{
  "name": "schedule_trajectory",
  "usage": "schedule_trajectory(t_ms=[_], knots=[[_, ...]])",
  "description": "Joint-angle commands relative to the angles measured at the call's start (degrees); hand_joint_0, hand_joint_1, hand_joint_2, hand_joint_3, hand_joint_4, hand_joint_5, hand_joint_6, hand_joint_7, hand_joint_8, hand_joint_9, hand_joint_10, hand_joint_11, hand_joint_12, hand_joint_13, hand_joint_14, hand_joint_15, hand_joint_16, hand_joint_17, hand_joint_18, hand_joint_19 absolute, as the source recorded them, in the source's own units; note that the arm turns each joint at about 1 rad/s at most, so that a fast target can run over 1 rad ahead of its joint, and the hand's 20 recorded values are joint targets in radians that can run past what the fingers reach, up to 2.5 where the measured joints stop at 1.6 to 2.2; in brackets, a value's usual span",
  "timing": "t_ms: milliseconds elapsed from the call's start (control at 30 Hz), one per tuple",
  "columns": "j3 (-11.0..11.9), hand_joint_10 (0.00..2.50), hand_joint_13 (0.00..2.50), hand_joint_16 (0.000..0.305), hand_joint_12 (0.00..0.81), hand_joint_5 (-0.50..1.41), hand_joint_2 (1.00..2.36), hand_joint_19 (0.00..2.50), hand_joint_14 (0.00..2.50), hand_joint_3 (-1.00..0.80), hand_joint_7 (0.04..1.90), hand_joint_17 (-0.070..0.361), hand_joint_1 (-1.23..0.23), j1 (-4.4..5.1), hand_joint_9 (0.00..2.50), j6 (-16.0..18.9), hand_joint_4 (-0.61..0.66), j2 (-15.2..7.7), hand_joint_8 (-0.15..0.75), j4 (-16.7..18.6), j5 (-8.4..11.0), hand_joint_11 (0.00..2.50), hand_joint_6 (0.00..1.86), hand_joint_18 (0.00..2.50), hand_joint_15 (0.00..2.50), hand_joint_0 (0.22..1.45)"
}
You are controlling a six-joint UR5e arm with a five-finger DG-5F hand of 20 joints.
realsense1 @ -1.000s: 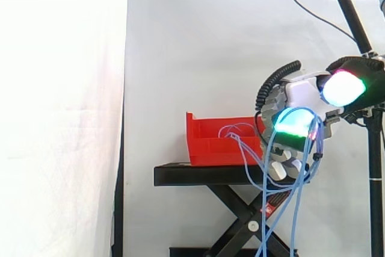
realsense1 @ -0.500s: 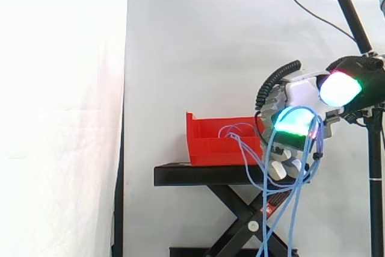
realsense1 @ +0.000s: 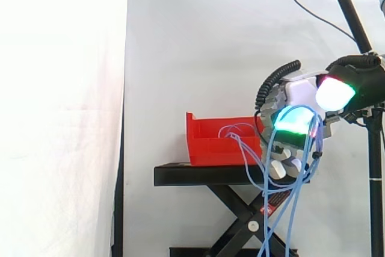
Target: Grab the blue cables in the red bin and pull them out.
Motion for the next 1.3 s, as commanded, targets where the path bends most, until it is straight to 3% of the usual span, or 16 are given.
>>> schedule_trajectory(t_ms=[0,267,1267], knots=[[0.0,0.03,0.68,0.049,0.329,0.92,1.00,0.98,0.03,-0.98,0.83,0.110,-0.98,0.00,0.82,0.0,0.20,0.0,0.219,0.0,0.00,0.85,0.07,0.63,0.69,0.78],[0.0,0.03,0.68,0.048,0.328,0.94,1.01,0.99,0.03,-0.76,0.86,0.108,-0.97,0.00,0.85,0.0,0.19,0.0,0.216,0.0,0.00,0.86,0.05,0.62,0.71,0.82],[0.0,0.03,0.68,0.048,0.330,0.90,1.01,1.00,0.03,-0.78,0.79,0.109,-0.94,-0.09,0.84,-0.2,0.18,0.0,0.217,0.6,0.00,0.86,0.01,0.60,0.70,0.80]])
